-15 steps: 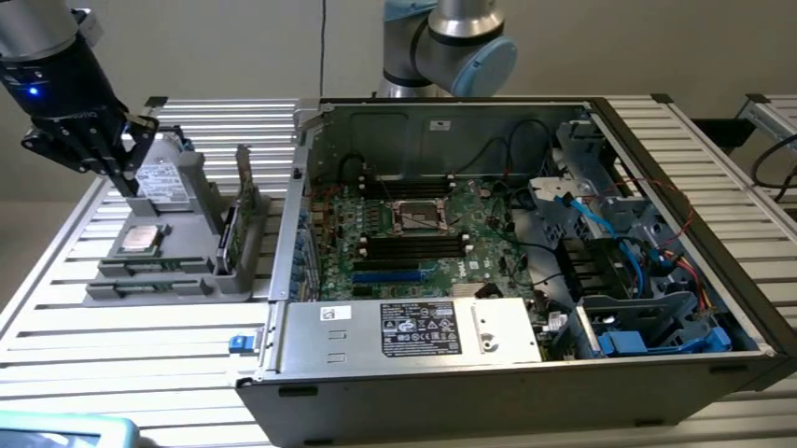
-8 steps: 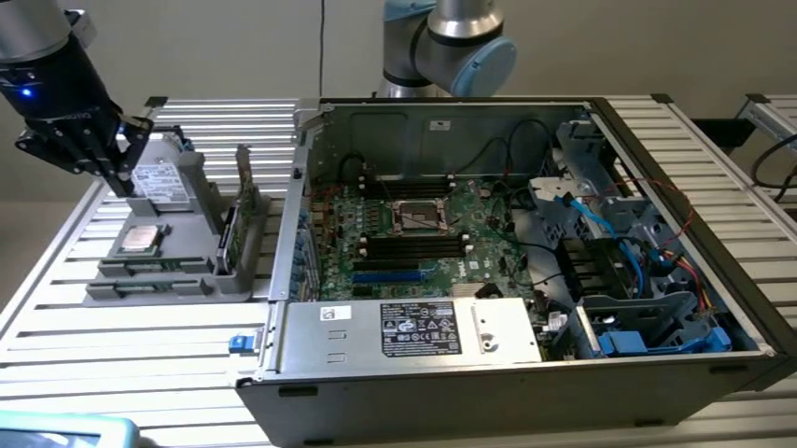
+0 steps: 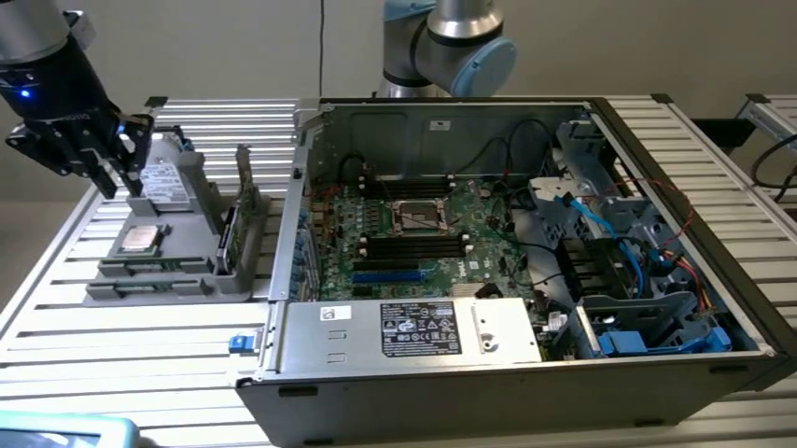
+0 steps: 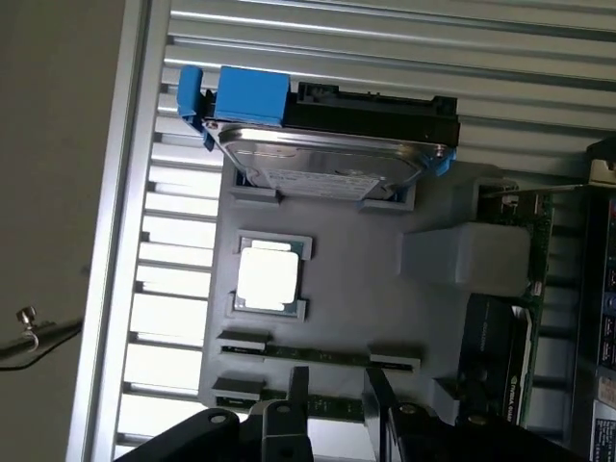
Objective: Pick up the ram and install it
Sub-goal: 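Pick up the ram and move it above insertion slot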
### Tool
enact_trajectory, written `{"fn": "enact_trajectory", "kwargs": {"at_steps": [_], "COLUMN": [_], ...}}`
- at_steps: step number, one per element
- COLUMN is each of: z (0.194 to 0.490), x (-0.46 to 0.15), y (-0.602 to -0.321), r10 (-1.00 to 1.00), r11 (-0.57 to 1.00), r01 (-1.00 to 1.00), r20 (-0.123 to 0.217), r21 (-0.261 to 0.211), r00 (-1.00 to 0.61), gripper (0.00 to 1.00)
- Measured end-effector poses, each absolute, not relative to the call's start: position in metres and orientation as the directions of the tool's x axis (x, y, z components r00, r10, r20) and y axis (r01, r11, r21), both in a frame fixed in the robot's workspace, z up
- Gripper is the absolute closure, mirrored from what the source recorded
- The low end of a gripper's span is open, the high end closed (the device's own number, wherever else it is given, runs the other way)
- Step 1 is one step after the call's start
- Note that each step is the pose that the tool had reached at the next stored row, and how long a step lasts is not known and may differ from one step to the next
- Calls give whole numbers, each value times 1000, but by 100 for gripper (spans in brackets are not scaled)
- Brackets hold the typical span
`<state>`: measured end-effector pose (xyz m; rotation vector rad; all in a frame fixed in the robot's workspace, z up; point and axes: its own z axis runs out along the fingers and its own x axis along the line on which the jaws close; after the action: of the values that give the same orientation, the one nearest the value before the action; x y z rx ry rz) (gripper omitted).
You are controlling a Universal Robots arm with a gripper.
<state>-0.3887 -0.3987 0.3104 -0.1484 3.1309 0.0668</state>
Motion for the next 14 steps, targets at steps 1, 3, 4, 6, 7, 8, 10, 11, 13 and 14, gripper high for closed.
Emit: {"fn": "enact_trajectory", "kwargs": {"at_steps": [1,3,4,6,7,8,10,11,13,14], "z": [310,310,310,310,310,310,310,310,310,310], "x": [-389,-389,-389,-389,-389,-389,-389,-389,-389,-389], "y": [-399,-399,-399,-399,-399,-399,-399,-399,-399,-399], "r10": [-112,-148,-166,-203,-221,-238,-273,-290,-324,-341], "r11": [993,988,985,978,974,970,961,956,945,939], "r01": [-113,-149,-166,-203,-221,-238,-273,-290,-325,-341], "r20": [-8,-8,-8,-8,-8,-8,-8,-8,-8,-8], "r21": [42,42,42,42,42,42,42,42,42,42], "r00": [-994,-989,-986,-979,-975,-971,-962,-957,-946,-940], "gripper": [64,64,64,64,64,64,64,64,64,64]}}
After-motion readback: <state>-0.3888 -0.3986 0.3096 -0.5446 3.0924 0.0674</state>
